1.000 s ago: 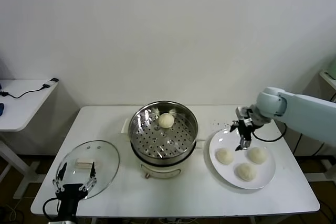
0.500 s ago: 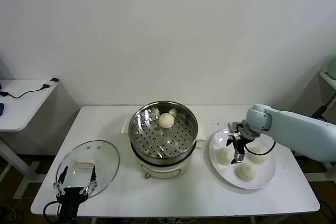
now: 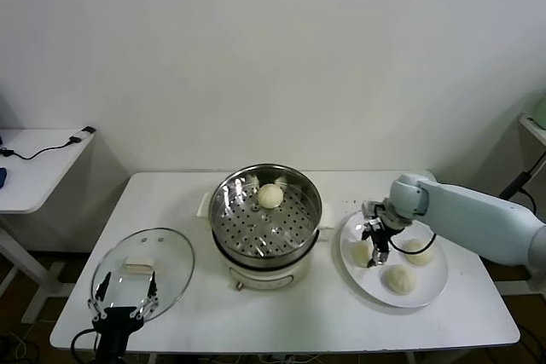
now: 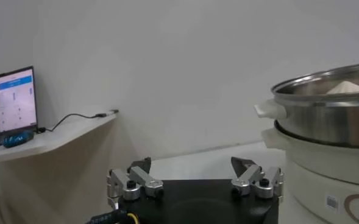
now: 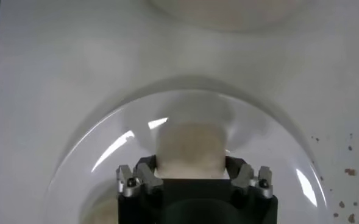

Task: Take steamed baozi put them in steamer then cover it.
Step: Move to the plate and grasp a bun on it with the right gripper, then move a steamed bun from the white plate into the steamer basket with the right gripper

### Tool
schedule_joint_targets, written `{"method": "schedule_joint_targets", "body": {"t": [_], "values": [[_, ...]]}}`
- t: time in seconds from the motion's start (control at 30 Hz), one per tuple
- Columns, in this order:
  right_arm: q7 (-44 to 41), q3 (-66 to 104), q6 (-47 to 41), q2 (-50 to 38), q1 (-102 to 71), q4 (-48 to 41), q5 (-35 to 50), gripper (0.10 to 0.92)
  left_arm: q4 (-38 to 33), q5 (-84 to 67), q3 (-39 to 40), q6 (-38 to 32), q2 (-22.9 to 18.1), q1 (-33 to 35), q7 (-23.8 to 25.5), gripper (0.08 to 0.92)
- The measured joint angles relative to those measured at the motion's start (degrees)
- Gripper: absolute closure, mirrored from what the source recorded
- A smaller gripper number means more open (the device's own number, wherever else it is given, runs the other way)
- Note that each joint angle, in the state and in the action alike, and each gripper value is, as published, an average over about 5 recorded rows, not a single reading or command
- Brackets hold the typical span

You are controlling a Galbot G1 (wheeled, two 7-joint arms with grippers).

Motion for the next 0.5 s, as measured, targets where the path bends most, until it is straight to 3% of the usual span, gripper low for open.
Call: {"method": "schedule_joint_targets", "body": {"t": [0.5], "values": [[-1.8, -7.5, 0.4, -1.6, 14.3, 1.8, 9.4, 0.361, -1.0, 0.0, 0.7, 0.1, 0.1, 0.5, 0.1, 0.177]]}}
